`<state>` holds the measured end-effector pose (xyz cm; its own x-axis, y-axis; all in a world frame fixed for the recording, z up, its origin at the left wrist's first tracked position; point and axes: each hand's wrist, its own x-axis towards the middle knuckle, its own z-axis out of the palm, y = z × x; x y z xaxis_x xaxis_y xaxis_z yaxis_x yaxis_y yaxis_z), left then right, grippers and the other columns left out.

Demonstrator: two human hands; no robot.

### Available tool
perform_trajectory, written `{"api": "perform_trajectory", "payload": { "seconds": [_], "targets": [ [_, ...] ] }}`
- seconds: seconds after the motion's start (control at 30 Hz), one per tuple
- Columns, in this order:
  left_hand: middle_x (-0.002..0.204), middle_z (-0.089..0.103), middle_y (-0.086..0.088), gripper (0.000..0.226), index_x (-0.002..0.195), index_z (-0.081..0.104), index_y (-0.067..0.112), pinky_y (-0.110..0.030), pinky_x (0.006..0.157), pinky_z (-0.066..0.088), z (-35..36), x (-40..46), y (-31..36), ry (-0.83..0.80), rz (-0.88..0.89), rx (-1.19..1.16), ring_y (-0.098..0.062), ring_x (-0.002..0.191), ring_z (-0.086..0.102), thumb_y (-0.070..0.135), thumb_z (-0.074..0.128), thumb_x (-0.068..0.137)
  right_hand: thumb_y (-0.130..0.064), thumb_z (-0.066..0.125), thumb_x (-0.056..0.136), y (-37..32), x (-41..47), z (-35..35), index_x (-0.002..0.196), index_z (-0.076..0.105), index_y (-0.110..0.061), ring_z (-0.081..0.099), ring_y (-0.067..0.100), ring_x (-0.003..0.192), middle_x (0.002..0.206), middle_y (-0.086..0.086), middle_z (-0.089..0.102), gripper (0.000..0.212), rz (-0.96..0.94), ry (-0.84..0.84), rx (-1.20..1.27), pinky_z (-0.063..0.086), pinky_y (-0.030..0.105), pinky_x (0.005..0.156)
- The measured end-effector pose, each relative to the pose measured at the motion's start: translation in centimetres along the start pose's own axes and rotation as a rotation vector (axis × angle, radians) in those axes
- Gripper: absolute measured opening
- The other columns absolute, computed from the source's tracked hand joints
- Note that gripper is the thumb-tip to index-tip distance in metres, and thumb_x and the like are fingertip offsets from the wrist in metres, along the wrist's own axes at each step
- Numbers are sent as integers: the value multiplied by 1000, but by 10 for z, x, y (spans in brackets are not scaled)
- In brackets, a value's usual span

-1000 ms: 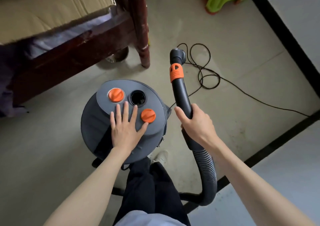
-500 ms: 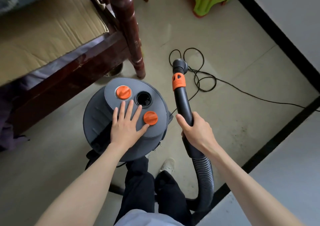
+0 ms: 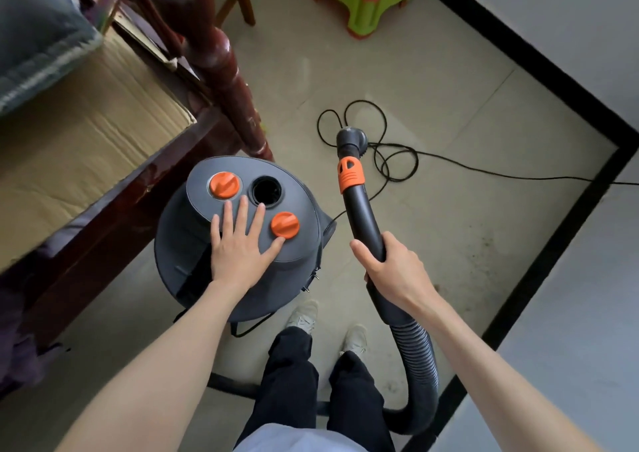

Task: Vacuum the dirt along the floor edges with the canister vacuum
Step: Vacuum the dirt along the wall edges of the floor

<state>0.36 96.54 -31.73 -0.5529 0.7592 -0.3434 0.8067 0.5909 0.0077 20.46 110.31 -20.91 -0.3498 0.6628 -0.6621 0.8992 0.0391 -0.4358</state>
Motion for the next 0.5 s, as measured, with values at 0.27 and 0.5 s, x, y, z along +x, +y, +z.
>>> {"api": "perform_trajectory", "payload": {
  "seconds": [0.27,0.5],
  "targets": [
    [159,-11,-11,79,152,-4,21,-49,116,-6,-15,1,-4,-152,23,19,-31,145,-15,66,16,91,-63,43,91,18,-22,-10,92,44,-23,65,27,82,83,4,68,40,66,30,43,51,38,76],
    [160,-9,-3,72,152,-4,15,-38,118,-8,-71,12,103,-93,242,-242,-17,146,-11,51,28,98,-61,44,92,70,-50,-42,95,48,-19,64,23,79,82,3,67,42,193,110,211,52,39,76]
  ]
}}
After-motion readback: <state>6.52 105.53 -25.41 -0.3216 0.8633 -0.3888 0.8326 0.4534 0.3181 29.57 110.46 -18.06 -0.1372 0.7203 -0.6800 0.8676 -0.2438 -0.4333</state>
